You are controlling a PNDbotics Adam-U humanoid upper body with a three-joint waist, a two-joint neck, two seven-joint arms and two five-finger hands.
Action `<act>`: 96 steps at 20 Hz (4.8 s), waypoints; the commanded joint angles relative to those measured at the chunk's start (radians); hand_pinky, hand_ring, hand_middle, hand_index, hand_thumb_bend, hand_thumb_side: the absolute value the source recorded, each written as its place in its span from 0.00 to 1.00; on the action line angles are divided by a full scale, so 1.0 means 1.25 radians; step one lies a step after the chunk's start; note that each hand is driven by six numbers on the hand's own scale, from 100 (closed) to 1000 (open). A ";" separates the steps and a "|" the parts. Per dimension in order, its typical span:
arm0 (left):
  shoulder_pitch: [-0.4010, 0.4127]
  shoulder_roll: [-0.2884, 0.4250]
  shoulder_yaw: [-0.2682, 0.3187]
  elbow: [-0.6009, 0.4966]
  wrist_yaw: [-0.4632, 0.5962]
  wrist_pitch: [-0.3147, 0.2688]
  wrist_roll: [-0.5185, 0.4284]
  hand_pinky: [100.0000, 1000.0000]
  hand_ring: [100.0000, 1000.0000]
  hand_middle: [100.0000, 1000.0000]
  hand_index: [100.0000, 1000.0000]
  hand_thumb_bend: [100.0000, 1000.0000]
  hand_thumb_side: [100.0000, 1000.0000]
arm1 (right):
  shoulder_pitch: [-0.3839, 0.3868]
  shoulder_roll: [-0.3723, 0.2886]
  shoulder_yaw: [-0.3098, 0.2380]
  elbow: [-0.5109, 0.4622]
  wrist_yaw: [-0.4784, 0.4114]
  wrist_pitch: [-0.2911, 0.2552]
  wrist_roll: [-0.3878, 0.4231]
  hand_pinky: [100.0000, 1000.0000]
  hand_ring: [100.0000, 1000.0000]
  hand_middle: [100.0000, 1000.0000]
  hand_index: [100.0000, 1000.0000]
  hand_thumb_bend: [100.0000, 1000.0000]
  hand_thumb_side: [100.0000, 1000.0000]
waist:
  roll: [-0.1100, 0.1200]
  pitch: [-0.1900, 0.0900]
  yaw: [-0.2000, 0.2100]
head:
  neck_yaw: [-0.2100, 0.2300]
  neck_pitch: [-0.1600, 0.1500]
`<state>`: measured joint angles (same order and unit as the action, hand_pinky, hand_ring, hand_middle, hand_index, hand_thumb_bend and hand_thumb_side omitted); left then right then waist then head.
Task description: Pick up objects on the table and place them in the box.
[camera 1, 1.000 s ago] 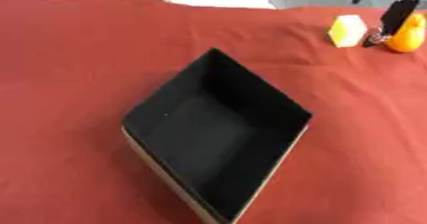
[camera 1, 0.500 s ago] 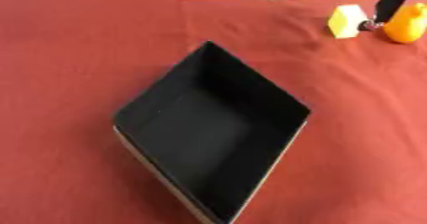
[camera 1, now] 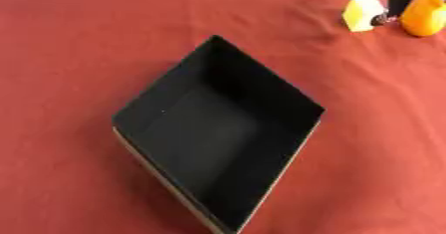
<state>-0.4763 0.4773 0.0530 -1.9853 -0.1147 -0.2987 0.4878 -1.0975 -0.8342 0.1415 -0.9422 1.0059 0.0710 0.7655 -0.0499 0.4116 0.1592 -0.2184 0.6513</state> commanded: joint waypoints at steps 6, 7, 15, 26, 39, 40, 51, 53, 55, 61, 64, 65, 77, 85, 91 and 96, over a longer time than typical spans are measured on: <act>-0.012 0.033 0.004 -0.012 -0.001 -0.001 -0.004 0.51 0.75 0.65 0.80 0.03 0.69 | -0.024 -0.014 -0.015 0.023 0.029 0.001 0.005 1.00 1.00 0.98 0.99 0.40 0.00 | 0.001 -0.003 0.004 | -0.009 -0.013; -0.013 0.033 0.004 -0.012 -0.001 -0.001 -0.004 0.51 0.75 0.65 0.80 0.03 0.69 | -0.025 -0.013 -0.017 0.028 0.033 0.002 0.006 1.00 1.00 0.98 0.99 0.40 0.00 | 0.001 0.000 0.004 | -0.011 -0.015; -0.017 0.035 0.004 -0.012 -0.001 -0.001 -0.006 0.51 0.75 0.65 0.80 0.02 0.70 | -0.035 -0.001 -0.027 0.052 0.040 0.013 -0.008 1.00 1.00 0.97 0.98 0.37 0.00 | 0.000 0.015 0.010 | -0.019 -0.037; -0.015 0.037 0.003 -0.012 -0.001 0.002 -0.013 0.51 0.76 0.66 0.80 0.01 0.71 | -0.049 0.010 -0.033 0.047 0.037 0.032 -0.046 0.96 0.93 0.81 0.87 0.20 0.00 | 0.003 0.021 0.005 | -0.017 -0.045; -0.011 0.036 0.003 -0.012 -0.002 0.005 -0.020 0.51 0.76 0.65 0.80 0.01 0.71 | -0.052 0.014 -0.035 0.040 0.040 0.061 -0.104 0.72 0.60 0.41 0.46 0.14 0.00 | 0.004 0.017 -0.001 | -0.019 -0.043; -0.011 0.037 0.004 -0.012 -0.002 0.005 -0.020 0.51 0.76 0.65 0.80 0.01 0.71 | -0.052 0.015 -0.036 0.039 0.031 0.063 -0.108 0.70 0.59 0.40 0.44 0.11 0.00 | 0.004 0.017 -0.002 | -0.018 -0.041; -0.004 0.034 0.005 -0.012 0.000 0.007 -0.019 0.51 0.76 0.65 0.80 0.02 0.69 | -0.030 0.000 -0.004 -0.066 -0.022 0.066 -0.126 0.58 0.51 0.25 0.31 0.11 0.00 | 0.006 -0.005 -0.012 | -0.011 -0.023; -0.001 0.033 0.006 -0.012 0.000 0.007 -0.019 0.51 0.76 0.65 0.80 0.02 0.69 | -0.013 -0.021 0.012 -0.132 -0.054 0.058 -0.099 0.57 0.51 0.25 0.31 0.10 0.00 | 0.007 -0.013 -0.015 | -0.007 -0.016; 0.001 0.033 0.006 -0.012 -0.001 0.007 -0.018 0.51 0.75 0.65 0.80 0.03 0.69 | 0.009 -0.044 0.026 -0.211 -0.095 0.054 -0.075 0.56 0.50 0.25 0.31 0.08 0.00 | 0.007 -0.020 -0.017 | -0.004 -0.007; 0.010 0.028 0.008 -0.012 -0.001 0.008 -0.017 0.52 0.76 0.65 0.80 0.03 0.68 | 0.109 -0.139 0.059 -0.534 -0.233 0.050 -0.013 0.55 0.49 0.26 0.31 0.11 0.00 | 0.006 -0.040 -0.023 | 0.011 0.015; 0.008 0.026 0.007 -0.012 0.000 0.008 -0.018 0.52 0.76 0.65 0.80 0.04 0.68 | 0.159 -0.177 0.058 -0.697 -0.295 0.060 0.009 0.54 0.49 0.26 0.31 0.11 0.00 | 0.004 -0.046 -0.024 | 0.015 0.023; 0.007 0.025 0.006 -0.012 0.000 0.008 -0.018 0.52 0.76 0.65 0.80 0.04 0.67 | 0.175 -0.187 0.056 -0.748 -0.312 0.063 0.014 0.54 0.49 0.26 0.31 0.11 0.00 | 0.004 -0.047 -0.024 | 0.017 0.025; 0.007 0.016 0.003 -0.012 0.005 0.006 -0.022 0.52 0.76 0.65 0.80 0.04 0.67 | 0.136 -0.177 0.120 -0.846 -0.418 -0.113 -0.023 0.54 0.49 0.27 0.32 0.13 0.00 | -0.001 -0.062 -0.020 | 0.028 0.042; 0.011 0.012 0.003 -0.012 0.008 0.007 -0.023 0.52 0.76 0.65 0.80 0.04 0.67 | 0.048 -0.104 0.187 -0.846 -0.389 -0.141 0.027 0.53 0.49 0.29 0.32 0.16 0.00 | 0.002 -0.067 -0.023 | 0.030 0.049; 0.006 -0.002 -0.005 -0.012 0.015 0.008 -0.030 0.52 0.76 0.65 0.80 0.04 0.68 | 0.016 -0.065 0.226 -0.846 -0.390 -0.161 0.052 0.47 0.47 0.31 0.34 0.14 0.00 | 0.005 -0.065 -0.009 | 0.007 0.051; 0.008 -0.004 -0.004 -0.012 0.018 0.009 -0.033 0.52 0.76 0.65 0.80 0.04 0.69 | -0.007 0.024 0.293 -0.846 -0.366 -0.151 0.103 0.46 0.46 0.31 0.34 0.11 0.00 | 0.005 -0.063 -0.013 | 0.012 0.055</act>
<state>-0.4567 0.4576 0.0460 -1.9853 -0.0977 -0.2872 0.4511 -1.0868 -0.8143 0.5010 -1.9893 0.5359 -0.1201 0.8782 -0.0482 0.3523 0.1418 -0.2037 0.7125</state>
